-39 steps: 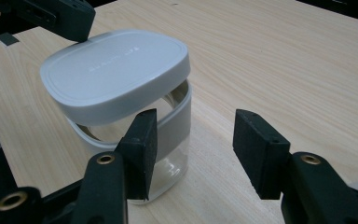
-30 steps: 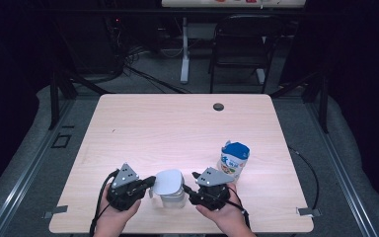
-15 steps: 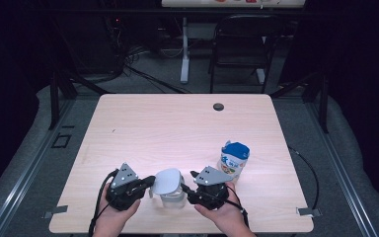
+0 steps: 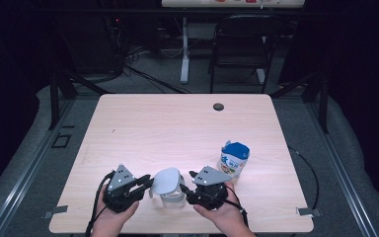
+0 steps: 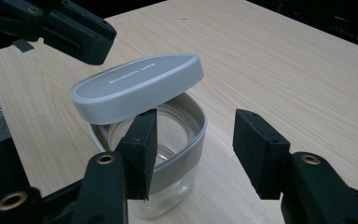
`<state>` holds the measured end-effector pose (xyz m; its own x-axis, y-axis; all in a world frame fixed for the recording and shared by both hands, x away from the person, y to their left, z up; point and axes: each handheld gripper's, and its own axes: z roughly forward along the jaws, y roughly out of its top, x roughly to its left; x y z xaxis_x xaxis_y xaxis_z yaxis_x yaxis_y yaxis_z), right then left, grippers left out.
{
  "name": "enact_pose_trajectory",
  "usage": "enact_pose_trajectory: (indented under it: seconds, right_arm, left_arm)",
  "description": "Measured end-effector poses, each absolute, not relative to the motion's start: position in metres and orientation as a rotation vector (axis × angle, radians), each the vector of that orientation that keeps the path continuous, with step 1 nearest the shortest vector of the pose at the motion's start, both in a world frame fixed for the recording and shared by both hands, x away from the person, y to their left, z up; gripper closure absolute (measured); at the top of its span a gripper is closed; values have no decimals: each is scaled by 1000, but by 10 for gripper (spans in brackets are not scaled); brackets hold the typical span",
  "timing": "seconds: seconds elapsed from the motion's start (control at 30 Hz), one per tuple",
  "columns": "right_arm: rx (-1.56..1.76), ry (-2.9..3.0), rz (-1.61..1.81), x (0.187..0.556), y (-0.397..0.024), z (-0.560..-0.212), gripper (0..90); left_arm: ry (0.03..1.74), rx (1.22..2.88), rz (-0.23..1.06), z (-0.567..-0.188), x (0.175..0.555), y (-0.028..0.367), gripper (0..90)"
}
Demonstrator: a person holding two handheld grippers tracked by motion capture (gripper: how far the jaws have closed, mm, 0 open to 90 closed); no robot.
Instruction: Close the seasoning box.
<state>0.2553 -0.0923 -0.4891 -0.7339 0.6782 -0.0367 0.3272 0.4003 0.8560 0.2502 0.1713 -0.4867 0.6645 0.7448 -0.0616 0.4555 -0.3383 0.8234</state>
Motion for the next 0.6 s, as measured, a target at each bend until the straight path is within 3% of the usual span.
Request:
enact_pose_trajectory:
  seconds: [0.1,0.23,0.6]
  right_arm:
    - [866,2277,1276,255,-91,-489,499]
    - [863,2281,1276,255,-90,-489,499]
    - [867,2263,1290,256,-90,-486,499]
  left_arm:
    - [936,1984,422,-488,248,172,666]
    - [951,1977,428,-487,246,178,610]
    - [953,1973,446,-485,239,184,528]
